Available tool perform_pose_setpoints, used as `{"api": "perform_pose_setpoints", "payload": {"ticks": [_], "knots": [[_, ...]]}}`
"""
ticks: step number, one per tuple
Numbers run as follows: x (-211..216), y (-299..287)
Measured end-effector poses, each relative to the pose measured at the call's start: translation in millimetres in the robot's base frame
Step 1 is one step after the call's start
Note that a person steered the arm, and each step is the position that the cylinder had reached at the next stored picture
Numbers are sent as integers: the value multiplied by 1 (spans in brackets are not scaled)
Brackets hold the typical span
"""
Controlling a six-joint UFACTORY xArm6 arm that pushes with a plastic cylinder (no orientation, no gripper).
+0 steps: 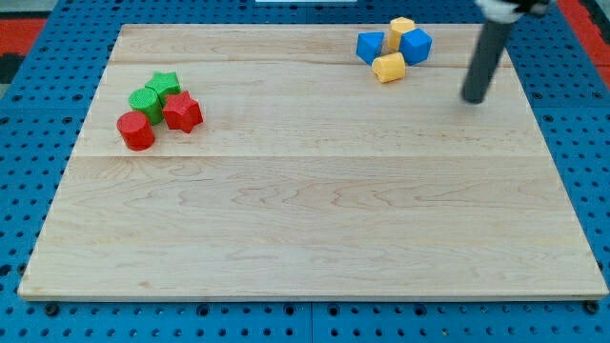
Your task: Separate the blue cube grom group of blocks
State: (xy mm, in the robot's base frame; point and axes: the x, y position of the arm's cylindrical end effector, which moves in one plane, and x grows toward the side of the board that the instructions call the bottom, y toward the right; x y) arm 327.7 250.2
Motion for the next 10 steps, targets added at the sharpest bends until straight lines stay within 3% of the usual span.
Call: {"api": "perform_pose_setpoints", "payload": {"ticks": [1,3,4,6,9,10], "knots": [[-29,33],[-89,20],[-100,-43],[-92,-120],[-68,-100],[-34,-92]]}}
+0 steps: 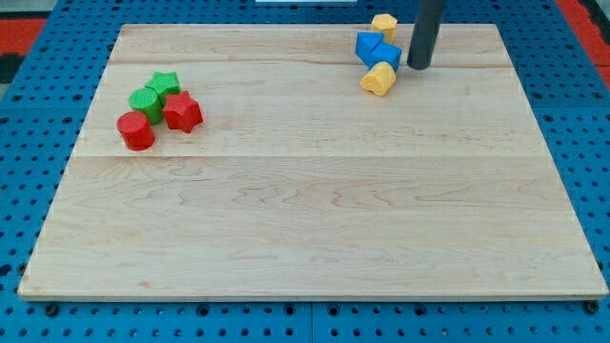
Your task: Separate the blue cube grom group of blocks
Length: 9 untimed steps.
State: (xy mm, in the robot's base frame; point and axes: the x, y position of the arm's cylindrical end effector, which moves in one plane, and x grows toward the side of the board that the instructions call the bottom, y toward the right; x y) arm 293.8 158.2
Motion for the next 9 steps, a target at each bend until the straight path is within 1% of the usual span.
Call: {"api": "perform_pose_setpoints", "payload": {"ticks": [1,2,3,5,6,7,8,9], "knots": [[1,2],[-22,-26],[-31,-60],[-32,-83],[-32,-121],[-34,-176],[-29,-124],[-29,-13]]}}
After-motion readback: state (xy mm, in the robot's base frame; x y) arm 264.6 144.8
